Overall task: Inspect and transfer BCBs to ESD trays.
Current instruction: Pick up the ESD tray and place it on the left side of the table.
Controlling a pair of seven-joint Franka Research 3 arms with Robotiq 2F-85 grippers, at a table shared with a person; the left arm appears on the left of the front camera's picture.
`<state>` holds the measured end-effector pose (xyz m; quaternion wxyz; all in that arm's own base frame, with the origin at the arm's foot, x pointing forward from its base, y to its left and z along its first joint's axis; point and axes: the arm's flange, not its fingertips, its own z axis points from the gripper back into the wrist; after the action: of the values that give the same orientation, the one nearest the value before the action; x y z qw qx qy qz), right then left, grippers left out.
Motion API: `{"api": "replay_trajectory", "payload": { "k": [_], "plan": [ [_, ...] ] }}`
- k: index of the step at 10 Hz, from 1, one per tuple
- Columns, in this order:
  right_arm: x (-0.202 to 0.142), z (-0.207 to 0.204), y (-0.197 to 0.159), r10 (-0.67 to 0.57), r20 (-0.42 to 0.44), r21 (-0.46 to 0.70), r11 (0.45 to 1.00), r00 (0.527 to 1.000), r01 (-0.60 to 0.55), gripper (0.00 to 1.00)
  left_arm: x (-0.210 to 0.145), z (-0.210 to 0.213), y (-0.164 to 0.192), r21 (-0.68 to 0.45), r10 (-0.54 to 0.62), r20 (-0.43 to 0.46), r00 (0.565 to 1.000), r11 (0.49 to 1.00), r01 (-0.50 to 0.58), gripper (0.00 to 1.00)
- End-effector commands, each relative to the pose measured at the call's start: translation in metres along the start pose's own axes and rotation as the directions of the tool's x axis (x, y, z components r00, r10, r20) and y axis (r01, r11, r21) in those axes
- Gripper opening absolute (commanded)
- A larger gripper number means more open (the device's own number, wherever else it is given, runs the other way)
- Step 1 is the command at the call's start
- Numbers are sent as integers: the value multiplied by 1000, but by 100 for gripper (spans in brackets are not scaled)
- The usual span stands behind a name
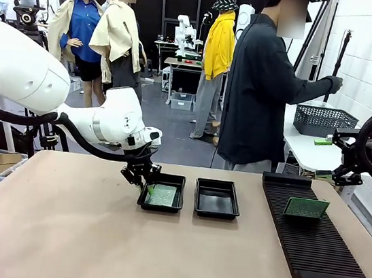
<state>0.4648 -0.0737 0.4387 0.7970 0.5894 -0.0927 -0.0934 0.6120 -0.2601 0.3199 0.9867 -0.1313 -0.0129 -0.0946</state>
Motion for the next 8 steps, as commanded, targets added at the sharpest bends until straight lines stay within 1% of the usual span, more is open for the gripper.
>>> {"api": "replay_trajectory", "payload": {
  "k": [1, 3, 4, 8],
  "plan": [
    [-1, -1, 1, -1, 6, -15, 1000, 1000, 1, 100, 3, 2, 1, 27, 3, 2, 1000, 1000, -3, 0],
    [-1, -1, 1, -1, 6, -15, 1000, 1000, 1, 100, 2, 0, 6, 17, 12, -25, 1000, 1000, -12, 0],
    [-1, -1, 1, -1, 6, -15, 1000, 1000, 1, 100, 0, 0, 1, 1, 2, 0, 1000, 1000, -2, 0],
    [-1, -1, 1, -1, 6, -15, 1000, 1000, 1, 100, 0, 0, 1, 1, 2, 0, 1000, 1000, -2, 0]
  ]
}}
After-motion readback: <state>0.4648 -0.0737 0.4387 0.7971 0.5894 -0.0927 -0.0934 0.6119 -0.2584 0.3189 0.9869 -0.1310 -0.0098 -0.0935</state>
